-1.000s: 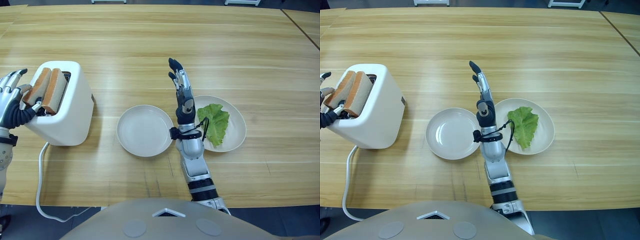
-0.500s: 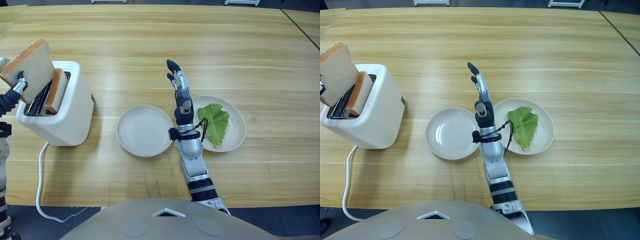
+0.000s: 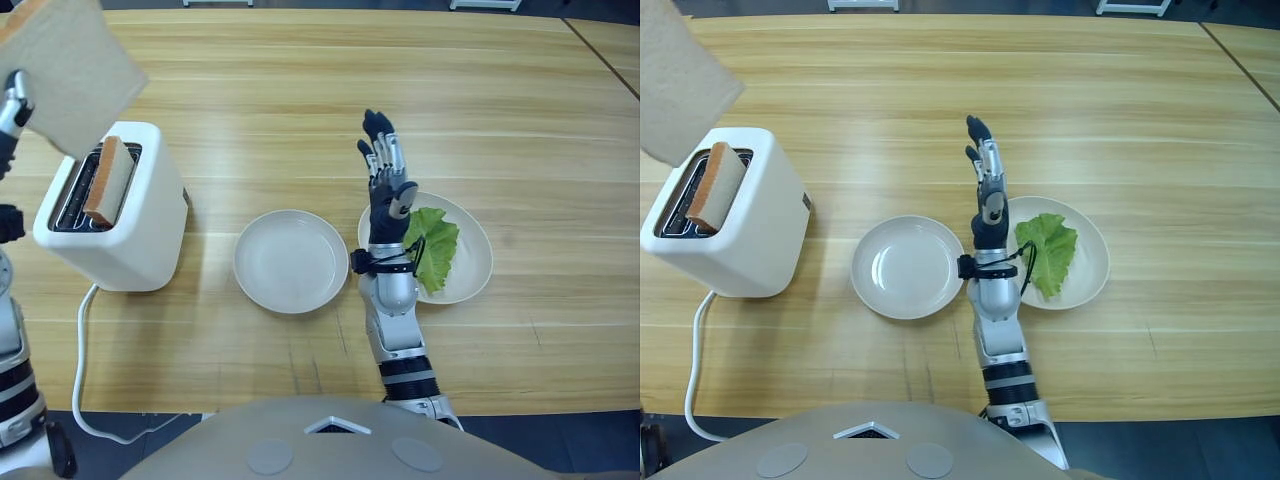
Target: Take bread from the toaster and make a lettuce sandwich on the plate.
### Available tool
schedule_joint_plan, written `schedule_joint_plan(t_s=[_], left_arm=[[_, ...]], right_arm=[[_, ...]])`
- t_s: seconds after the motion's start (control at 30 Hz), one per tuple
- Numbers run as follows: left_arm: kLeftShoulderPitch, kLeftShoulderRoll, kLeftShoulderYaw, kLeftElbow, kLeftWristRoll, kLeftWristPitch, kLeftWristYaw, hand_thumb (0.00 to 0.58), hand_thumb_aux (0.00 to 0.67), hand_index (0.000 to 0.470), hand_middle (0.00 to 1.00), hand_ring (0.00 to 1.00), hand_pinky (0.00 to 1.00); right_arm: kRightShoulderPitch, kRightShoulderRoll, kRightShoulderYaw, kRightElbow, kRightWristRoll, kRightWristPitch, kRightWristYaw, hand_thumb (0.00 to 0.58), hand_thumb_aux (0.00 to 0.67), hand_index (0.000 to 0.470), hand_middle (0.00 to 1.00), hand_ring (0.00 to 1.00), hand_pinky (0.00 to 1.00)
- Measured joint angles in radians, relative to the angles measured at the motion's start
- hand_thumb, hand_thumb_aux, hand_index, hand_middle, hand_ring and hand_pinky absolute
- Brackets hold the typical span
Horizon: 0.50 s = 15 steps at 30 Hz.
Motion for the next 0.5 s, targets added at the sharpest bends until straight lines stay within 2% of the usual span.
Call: schedule_joint_plan(t_s=[0.17, 0.27, 0.37, 0.5], left_arm=[[-0.140, -0.011, -0.221, -0.007, -0.148, 0.132, -0.197, 0.580, 0.670, 0.470, 0.00, 0.00, 0.00], [-0.155, -0.040, -0.375, 0.041, -0.169, 0.190, -0.308, 0.580, 0.670, 0.470, 0.00, 0.00, 0.00], [-0.155, -0.076, -0.473, 0.093, -0.171, 0.237, -0.370, 0.580, 0.670, 0.470, 0.00, 0.00, 0.00], [-0.149, -0.119, -0.598, 0.226, -0.138, 0.252, -0.442, 0.580, 0.670, 0.470, 0.00, 0.00, 0.00]], right_arm=[[-0.018, -0.025, -0.062, -0.043, 0.023, 0.021, 0.008, 0.000, 0.000, 0.000, 0.00, 0.00, 0.00], [-0.028, -0.054, -0.126, -0.044, 0.057, 0.042, 0.008, 0.000, 0.000, 0.000, 0.00, 0.00, 0.00], [-0.029, -0.083, -0.180, -0.052, 0.077, 0.050, 0.008, 0.000, 0.000, 0.000, 0.00, 0.00, 0.00], [-0.026, -0.083, -0.200, -0.059, 0.081, 0.050, 0.008, 0.000, 0.000, 0.000, 0.00, 0.00, 0.00]])
